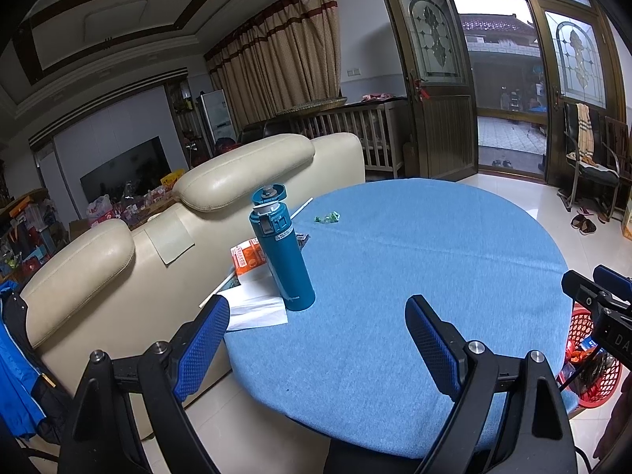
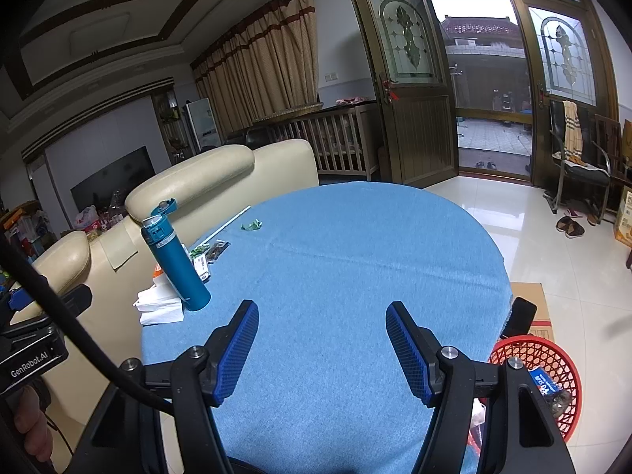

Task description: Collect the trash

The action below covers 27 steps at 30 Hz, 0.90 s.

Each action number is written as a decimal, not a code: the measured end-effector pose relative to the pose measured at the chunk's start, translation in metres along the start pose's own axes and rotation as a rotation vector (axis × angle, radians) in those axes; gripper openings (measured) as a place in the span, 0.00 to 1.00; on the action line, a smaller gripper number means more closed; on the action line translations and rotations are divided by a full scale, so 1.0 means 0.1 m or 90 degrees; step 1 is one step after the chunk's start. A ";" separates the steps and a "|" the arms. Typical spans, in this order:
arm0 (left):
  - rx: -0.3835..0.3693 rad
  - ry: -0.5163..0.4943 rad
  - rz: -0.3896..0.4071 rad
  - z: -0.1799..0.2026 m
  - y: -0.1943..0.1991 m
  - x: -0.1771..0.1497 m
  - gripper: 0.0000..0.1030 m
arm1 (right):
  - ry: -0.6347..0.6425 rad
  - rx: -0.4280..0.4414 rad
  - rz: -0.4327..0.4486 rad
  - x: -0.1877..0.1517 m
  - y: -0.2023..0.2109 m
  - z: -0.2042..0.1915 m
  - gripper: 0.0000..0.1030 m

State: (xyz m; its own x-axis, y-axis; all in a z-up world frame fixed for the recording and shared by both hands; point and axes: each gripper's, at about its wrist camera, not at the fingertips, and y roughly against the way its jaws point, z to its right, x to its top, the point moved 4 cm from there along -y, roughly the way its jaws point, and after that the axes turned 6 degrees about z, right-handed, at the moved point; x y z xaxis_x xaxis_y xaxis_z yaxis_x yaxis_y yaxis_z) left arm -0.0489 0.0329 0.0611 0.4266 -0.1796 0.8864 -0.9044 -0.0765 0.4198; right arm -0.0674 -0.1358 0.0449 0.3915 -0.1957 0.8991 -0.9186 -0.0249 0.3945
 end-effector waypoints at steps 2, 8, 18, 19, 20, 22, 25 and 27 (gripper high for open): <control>-0.001 0.000 -0.002 0.00 -0.01 0.00 0.88 | 0.000 0.000 -0.003 -0.02 -0.02 0.00 0.69; 0.000 0.001 -0.004 0.00 -0.01 0.00 0.88 | 0.000 -0.001 -0.004 -0.03 -0.04 0.00 0.69; -0.001 0.003 -0.008 0.02 -0.01 -0.02 0.88 | 0.002 -0.003 -0.009 -0.05 -0.06 -0.01 0.69; -0.001 0.003 -0.009 0.02 -0.02 -0.02 0.88 | 0.001 -0.003 -0.010 -0.05 -0.06 -0.01 0.69; -0.002 0.003 -0.010 0.02 -0.02 -0.02 0.88 | 0.001 -0.003 -0.010 -0.05 -0.06 -0.01 0.69; -0.001 0.004 -0.011 0.02 -0.02 -0.03 0.88 | 0.002 -0.004 -0.012 -0.05 -0.06 -0.01 0.69; -0.003 0.005 -0.013 0.02 -0.03 -0.04 0.88 | 0.002 -0.004 -0.015 -0.04 -0.08 -0.02 0.69; -0.002 0.006 -0.015 0.02 -0.05 -0.05 0.88 | 0.005 -0.004 -0.017 -0.05 -0.09 -0.03 0.69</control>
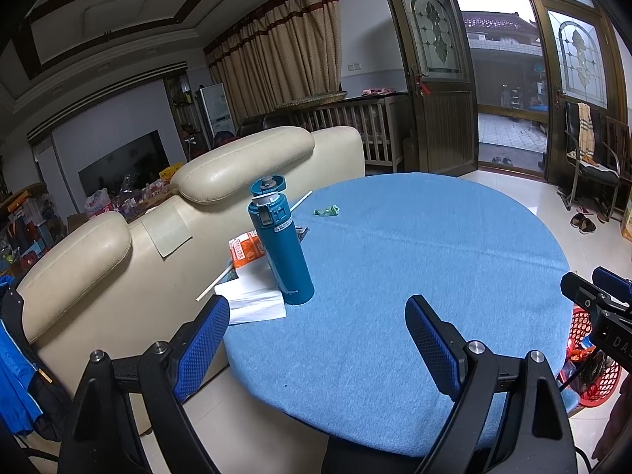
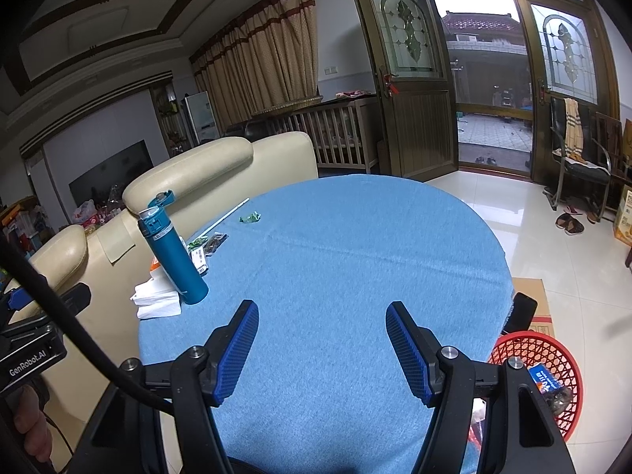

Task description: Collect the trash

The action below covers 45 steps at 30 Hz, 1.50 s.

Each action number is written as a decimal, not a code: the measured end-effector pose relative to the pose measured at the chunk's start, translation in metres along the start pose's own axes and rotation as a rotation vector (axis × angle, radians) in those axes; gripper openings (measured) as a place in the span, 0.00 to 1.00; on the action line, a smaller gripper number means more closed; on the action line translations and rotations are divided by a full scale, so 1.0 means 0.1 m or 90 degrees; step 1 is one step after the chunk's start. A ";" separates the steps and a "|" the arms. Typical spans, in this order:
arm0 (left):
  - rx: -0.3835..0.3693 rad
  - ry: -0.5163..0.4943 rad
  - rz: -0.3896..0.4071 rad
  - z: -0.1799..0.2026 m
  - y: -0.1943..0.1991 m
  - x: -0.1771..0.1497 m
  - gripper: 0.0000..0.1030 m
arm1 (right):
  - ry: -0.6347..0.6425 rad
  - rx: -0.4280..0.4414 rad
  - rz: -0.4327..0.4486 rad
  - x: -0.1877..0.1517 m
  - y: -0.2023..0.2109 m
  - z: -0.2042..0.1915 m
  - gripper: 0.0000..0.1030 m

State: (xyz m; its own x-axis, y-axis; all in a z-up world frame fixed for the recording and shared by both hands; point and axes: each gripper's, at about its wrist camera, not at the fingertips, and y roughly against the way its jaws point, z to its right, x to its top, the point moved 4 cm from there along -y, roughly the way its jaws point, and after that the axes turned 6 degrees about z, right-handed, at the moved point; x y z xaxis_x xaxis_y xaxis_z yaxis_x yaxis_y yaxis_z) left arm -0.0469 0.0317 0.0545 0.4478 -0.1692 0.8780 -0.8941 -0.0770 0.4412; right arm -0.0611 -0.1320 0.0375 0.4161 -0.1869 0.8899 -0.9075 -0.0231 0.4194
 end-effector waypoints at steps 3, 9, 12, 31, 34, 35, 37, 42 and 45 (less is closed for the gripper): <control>-0.001 0.002 -0.002 -0.01 -0.01 0.00 0.88 | 0.000 -0.001 -0.002 0.00 -0.01 -0.01 0.69; -0.005 0.004 -0.008 -0.01 -0.04 -0.01 0.88 | 0.002 -0.003 -0.008 -0.01 -0.05 -0.03 0.69; -0.006 0.007 -0.011 -0.03 -0.07 -0.02 0.88 | 0.004 -0.005 -0.011 -0.02 -0.07 -0.03 0.69; -0.014 0.020 -0.036 -0.09 -0.25 -0.11 0.88 | 0.009 -0.017 -0.027 -0.06 -0.19 -0.08 0.69; -0.015 0.022 -0.039 -0.09 -0.27 -0.11 0.88 | 0.009 -0.018 -0.030 -0.07 -0.21 -0.07 0.69; -0.015 0.023 -0.041 -0.09 -0.28 -0.12 0.88 | 0.010 -0.018 -0.031 -0.07 -0.22 -0.08 0.69; -0.016 0.023 -0.044 -0.09 -0.30 -0.14 0.88 | 0.010 -0.019 -0.033 -0.07 -0.24 -0.08 0.69; -0.017 0.022 -0.048 -0.09 -0.34 -0.15 0.88 | 0.007 -0.023 -0.032 -0.08 -0.26 -0.07 0.69; -0.019 0.022 -0.050 -0.09 -0.35 -0.16 0.88 | 0.004 -0.025 -0.034 -0.08 -0.26 -0.06 0.69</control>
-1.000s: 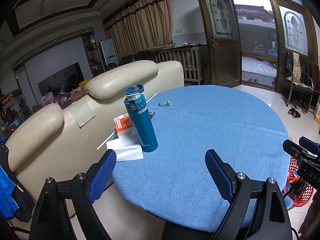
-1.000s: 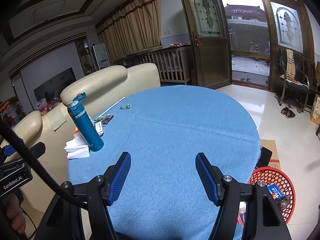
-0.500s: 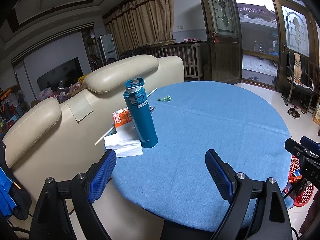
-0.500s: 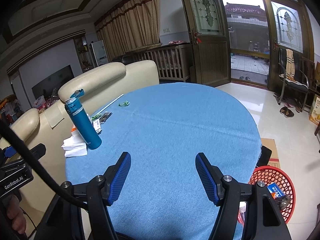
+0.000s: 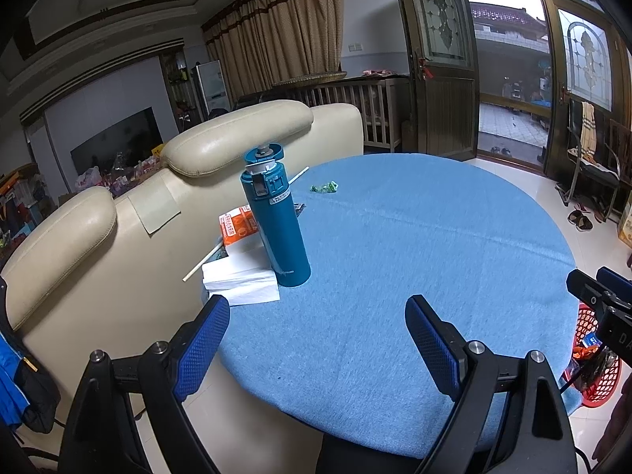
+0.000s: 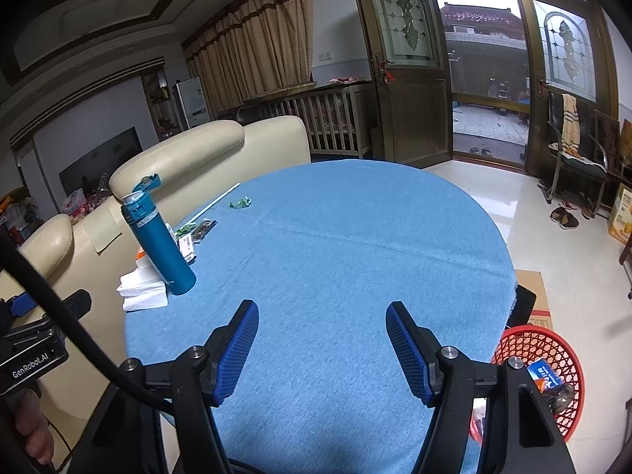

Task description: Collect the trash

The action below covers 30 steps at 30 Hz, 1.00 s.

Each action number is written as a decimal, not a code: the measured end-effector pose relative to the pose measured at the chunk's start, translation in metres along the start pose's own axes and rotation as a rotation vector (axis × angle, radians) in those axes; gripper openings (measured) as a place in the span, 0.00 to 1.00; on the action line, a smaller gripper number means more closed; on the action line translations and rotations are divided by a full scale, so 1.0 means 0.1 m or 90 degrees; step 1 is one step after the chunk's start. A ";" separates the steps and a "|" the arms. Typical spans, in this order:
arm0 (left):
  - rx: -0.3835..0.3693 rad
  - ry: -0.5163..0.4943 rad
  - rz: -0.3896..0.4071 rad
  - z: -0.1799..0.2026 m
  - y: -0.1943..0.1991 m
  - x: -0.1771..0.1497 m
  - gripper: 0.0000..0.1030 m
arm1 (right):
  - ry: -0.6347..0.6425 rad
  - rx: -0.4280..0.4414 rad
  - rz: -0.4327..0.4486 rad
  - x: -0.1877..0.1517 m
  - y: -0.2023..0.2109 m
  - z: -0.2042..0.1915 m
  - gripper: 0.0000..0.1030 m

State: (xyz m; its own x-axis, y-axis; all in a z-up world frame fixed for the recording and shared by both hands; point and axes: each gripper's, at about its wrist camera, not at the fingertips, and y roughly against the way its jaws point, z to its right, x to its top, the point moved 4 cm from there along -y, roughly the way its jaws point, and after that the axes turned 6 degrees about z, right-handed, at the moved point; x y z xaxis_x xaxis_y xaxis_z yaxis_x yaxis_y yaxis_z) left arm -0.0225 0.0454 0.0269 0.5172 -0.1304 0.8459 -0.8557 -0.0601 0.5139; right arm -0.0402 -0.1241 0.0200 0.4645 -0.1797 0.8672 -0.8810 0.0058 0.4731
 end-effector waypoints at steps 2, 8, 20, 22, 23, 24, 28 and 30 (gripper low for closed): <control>0.000 0.000 -0.001 0.01 -0.01 0.00 0.88 | 0.000 -0.001 -0.002 0.00 -0.02 0.00 0.69; -0.002 0.000 -0.005 0.02 -0.03 0.00 0.88 | 0.000 -0.002 -0.004 -0.01 -0.03 0.01 0.69; -0.003 -0.011 -0.022 0.10 -0.13 -0.01 0.88 | -0.012 -0.005 -0.017 -0.04 -0.12 0.08 0.69; -0.003 -0.014 -0.023 0.11 -0.12 -0.02 0.88 | -0.016 -0.004 -0.019 -0.06 -0.13 0.10 0.69; -0.002 -0.015 -0.023 0.11 -0.11 -0.03 0.88 | -0.018 -0.003 -0.020 -0.07 -0.13 0.11 0.69; 0.000 -0.017 -0.023 0.12 -0.10 -0.03 0.88 | -0.020 -0.002 -0.020 -0.07 -0.13 0.11 0.69; 0.004 -0.025 -0.022 0.13 -0.07 -0.05 0.88 | -0.022 0.003 -0.019 -0.09 -0.11 0.12 0.69; 0.003 -0.029 -0.022 0.14 -0.05 -0.06 0.88 | -0.024 0.005 -0.018 -0.10 -0.11 0.12 0.69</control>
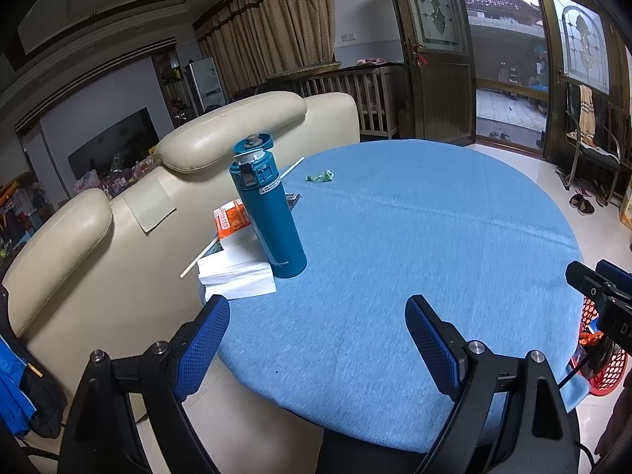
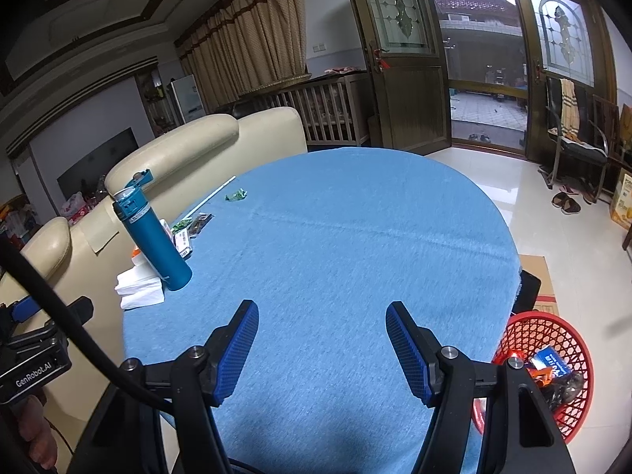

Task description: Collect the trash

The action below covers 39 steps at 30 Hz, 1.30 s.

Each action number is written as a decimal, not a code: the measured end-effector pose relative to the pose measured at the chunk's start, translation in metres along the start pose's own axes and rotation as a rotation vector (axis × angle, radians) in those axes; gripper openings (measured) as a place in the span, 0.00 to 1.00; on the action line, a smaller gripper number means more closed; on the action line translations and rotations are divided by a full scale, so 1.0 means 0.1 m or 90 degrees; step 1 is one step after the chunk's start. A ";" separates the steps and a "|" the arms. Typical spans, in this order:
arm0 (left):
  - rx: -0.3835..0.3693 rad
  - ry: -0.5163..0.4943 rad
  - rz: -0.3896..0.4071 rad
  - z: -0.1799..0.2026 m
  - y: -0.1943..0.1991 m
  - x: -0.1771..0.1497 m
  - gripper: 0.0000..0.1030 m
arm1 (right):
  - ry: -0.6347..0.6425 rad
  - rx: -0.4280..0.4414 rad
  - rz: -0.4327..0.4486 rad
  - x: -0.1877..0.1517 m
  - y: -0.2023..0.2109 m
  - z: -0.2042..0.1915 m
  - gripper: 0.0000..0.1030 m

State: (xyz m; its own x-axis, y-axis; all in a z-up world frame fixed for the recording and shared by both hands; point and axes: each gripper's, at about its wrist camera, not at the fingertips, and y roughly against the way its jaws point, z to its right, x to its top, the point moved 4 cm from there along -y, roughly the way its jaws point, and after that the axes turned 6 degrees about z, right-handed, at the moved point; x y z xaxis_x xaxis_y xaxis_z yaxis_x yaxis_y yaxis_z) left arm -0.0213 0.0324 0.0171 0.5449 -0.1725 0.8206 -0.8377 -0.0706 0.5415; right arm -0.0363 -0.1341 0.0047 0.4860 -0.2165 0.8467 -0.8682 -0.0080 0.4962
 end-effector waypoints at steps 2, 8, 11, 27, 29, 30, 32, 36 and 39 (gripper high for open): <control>0.001 -0.004 0.002 0.01 0.02 0.00 0.88 | -0.003 0.003 0.000 0.00 0.01 0.00 0.69; -0.001 -0.015 0.006 0.08 0.06 0.02 0.88 | -0.008 0.007 0.004 0.01 0.03 0.03 0.69; -0.003 -0.023 0.006 0.13 0.07 0.02 0.88 | -0.013 0.008 0.003 0.00 0.03 0.06 0.69; -0.011 -0.045 0.001 0.25 0.06 -0.02 0.88 | -0.031 0.010 -0.007 -0.02 -0.01 0.12 0.69; -0.012 -0.045 -0.001 0.26 0.05 -0.03 0.88 | -0.032 0.010 -0.009 -0.03 -0.02 0.13 0.69; -0.012 -0.045 -0.002 0.26 0.04 -0.03 0.88 | -0.031 0.009 -0.010 -0.04 -0.02 0.13 0.69; -0.014 -0.044 -0.005 0.26 0.02 -0.04 0.88 | -0.032 0.008 -0.011 -0.04 -0.03 0.13 0.69; -0.018 -0.041 -0.010 0.25 -0.03 -0.05 0.88 | -0.030 0.002 -0.013 -0.04 -0.05 0.14 0.69; -0.021 -0.040 -0.016 0.27 -0.06 -0.06 0.88 | -0.033 -0.003 -0.014 -0.04 -0.07 0.17 0.69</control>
State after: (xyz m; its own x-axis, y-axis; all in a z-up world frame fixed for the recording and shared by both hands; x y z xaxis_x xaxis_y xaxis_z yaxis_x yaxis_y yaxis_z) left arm -0.0201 0.0075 0.0041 0.5610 -0.2323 0.7946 -0.8220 -0.0426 0.5679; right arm -0.0339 -0.1498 -0.0052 0.4990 -0.2669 0.8245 -0.8566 -0.0081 0.5159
